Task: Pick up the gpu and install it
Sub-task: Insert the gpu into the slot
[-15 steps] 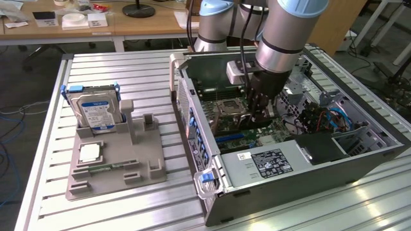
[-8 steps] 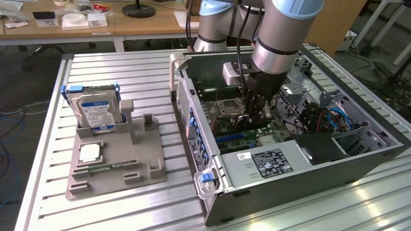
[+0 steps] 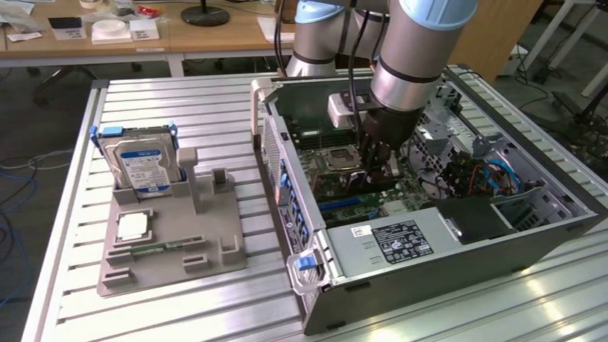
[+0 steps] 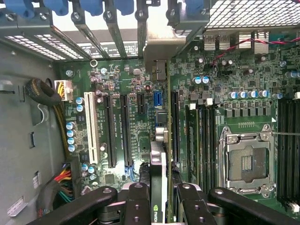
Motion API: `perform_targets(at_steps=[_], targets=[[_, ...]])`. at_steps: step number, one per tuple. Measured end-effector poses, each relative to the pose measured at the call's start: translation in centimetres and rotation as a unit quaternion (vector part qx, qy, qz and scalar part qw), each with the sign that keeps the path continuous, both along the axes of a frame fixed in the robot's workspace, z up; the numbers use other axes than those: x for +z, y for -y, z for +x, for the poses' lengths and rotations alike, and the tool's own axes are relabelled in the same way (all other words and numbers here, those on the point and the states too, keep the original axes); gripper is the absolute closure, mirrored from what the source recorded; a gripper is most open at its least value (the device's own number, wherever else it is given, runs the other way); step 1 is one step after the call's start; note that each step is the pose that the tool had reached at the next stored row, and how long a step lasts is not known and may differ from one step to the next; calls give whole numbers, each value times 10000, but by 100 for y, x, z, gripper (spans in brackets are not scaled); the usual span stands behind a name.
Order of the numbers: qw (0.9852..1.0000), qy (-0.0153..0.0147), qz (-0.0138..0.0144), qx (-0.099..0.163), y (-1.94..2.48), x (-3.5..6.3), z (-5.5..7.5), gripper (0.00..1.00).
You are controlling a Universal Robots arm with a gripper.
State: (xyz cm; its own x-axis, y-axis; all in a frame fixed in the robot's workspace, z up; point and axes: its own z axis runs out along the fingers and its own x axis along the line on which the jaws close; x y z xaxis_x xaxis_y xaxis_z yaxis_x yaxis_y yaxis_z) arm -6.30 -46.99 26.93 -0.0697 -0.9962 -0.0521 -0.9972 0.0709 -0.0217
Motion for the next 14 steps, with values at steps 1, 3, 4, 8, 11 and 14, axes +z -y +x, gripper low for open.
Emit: perform_targets(at_steps=[1, 3, 4, 8, 11, 14], targets=[[10000, 0, 1, 0, 4, -1, -3, 73], [10000, 0, 0, -2, 7, -3, -11, 73], [10000, 0, 0, -1, 7, -5, -17, 73], [10000, 0, 0, 0, 7, -11, -46, 73], [10000, 0, -1, 0, 7, -11, -51, 73], [10000, 0, -1, 0, 7, -11, -65, 73]])
